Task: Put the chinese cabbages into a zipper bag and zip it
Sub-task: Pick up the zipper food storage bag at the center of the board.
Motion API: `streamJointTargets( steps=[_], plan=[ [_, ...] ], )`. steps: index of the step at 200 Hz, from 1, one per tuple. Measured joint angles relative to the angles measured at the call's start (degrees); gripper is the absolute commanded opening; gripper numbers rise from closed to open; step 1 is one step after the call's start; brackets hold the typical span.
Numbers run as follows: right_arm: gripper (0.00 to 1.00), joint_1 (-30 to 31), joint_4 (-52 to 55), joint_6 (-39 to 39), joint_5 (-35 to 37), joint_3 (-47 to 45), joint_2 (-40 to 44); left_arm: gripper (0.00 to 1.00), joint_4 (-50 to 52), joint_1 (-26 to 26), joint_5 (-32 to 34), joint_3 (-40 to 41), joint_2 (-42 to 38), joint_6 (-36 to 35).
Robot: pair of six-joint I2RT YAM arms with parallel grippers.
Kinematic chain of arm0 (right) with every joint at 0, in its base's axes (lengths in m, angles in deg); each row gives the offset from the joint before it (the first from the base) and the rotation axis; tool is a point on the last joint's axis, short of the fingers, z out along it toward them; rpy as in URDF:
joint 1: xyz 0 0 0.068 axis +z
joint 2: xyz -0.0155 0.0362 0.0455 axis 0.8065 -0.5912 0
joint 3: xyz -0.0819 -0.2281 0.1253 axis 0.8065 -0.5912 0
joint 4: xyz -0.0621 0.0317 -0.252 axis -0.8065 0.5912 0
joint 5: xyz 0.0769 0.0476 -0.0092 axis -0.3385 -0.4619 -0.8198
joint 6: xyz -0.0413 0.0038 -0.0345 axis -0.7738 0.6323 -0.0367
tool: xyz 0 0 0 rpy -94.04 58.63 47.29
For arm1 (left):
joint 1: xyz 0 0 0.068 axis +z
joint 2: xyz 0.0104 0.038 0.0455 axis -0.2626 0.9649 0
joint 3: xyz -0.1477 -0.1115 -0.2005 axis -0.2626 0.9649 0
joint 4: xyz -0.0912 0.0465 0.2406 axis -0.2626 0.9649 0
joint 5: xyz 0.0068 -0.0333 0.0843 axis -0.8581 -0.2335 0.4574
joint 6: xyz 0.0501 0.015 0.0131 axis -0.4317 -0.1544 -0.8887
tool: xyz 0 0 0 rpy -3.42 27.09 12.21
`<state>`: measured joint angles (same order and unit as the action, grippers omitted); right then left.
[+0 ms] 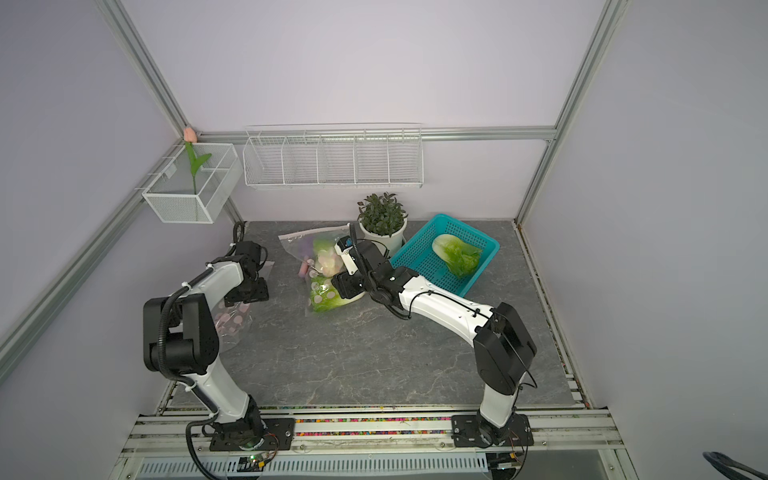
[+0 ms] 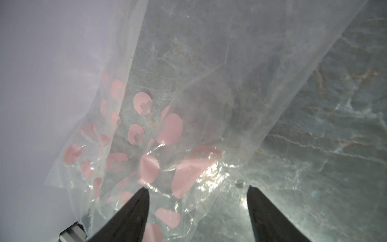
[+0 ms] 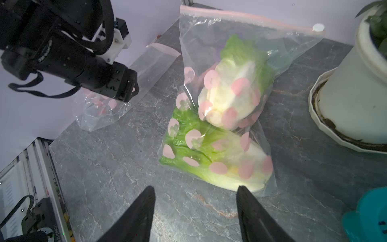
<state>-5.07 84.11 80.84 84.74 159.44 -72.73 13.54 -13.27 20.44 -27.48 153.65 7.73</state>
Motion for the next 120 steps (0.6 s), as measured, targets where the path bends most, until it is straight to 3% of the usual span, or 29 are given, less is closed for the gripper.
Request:
streamJointTargets(
  steps=[23, 49, 72, 120],
  plan=[
    [0.64, -0.26, -0.52, 0.17, -0.17, -1.88, 0.15, 0.65, -0.72, 0.04, -1.57, -0.22, 3.74, -0.83],
    [0.63, -0.61, -0.81, 0.39, -0.17, -3.72, 1.16, 0.26, -1.64, 0.42, -4.39, -0.35, 5.57, -2.12],
    [0.62, -0.85, -1.38, 0.61, -0.17, -4.76, 2.49, 0.00, -1.81, 0.94, -4.92, -0.33, 5.44, -3.67],
    [0.61, -1.68, -2.23, 2.10, -0.20, -7.80, 6.58, 0.00, -1.68, 1.05, -5.31, -0.28, -4.48, -4.55]
  ],
)
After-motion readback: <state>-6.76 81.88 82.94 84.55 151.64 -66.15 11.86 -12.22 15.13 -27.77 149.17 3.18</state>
